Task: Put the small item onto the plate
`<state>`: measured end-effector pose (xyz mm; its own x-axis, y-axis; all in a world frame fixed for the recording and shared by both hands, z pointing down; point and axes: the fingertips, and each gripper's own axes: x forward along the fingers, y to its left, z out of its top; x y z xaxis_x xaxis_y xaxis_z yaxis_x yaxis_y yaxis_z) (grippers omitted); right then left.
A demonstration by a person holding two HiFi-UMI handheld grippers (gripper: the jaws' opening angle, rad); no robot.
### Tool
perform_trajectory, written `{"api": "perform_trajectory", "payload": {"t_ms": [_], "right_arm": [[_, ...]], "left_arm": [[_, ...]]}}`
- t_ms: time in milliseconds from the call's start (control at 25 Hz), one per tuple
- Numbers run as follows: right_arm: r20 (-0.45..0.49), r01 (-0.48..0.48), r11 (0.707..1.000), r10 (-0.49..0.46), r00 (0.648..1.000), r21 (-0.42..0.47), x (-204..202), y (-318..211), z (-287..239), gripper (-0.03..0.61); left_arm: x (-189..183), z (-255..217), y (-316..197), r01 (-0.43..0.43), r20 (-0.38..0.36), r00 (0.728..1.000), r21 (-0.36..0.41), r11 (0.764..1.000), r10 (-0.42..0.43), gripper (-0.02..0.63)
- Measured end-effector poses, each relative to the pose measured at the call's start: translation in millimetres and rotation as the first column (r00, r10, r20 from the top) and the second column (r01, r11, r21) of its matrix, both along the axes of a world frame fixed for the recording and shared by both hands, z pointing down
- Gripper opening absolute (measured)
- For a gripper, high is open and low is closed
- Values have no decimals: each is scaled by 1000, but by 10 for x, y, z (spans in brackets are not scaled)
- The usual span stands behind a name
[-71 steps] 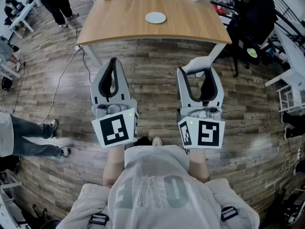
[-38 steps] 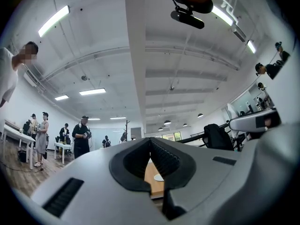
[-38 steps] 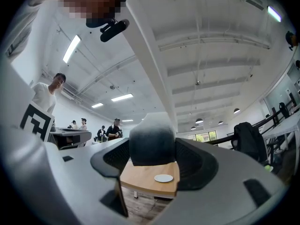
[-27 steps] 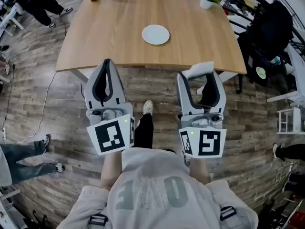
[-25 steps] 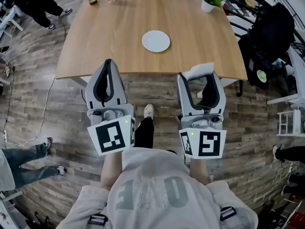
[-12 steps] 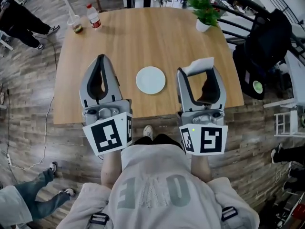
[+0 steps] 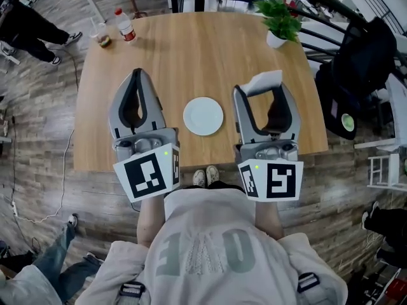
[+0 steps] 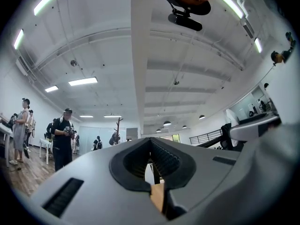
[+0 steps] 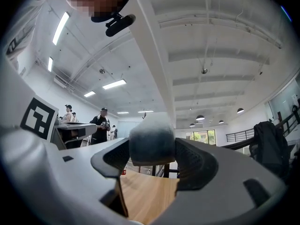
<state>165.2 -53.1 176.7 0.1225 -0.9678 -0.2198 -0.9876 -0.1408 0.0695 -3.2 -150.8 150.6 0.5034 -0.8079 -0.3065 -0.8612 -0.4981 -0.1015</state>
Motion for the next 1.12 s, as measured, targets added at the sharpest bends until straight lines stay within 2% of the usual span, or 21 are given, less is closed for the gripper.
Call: {"api": "perform_trajectory", "payload": {"t_ms": [480, 680, 800, 880, 960, 1120], "right_arm": [[3, 89, 996, -89, 996, -30, -5, -194, 46, 307], [40, 169, 981, -166, 985, -96, -35, -338, 161, 307], [28, 200, 966, -198, 980, -163, -31, -540, 363, 307], [16, 216, 946, -219, 976, -243, -53, -711, 588, 307], [15, 243, 911, -252, 968, -333, -106, -849, 831, 308], [15, 287, 827, -320, 947, -483, -215, -1029, 1316, 307]], "left_arm": [[-2, 29, -77, 62, 2, 998, -14, 998, -62, 8], [-19, 112, -77, 85, 12, 996, -29, 996, -84, 8], [1, 201, -76, 113, 30, 993, 4, 994, -113, 9], [14, 343, -81, 142, 76, 987, 20, 990, -143, 9], [18, 545, -95, 152, 112, 983, -25, 988, -148, 8], [12, 862, -120, 151, 114, 984, -117, 982, -137, 9]]}}
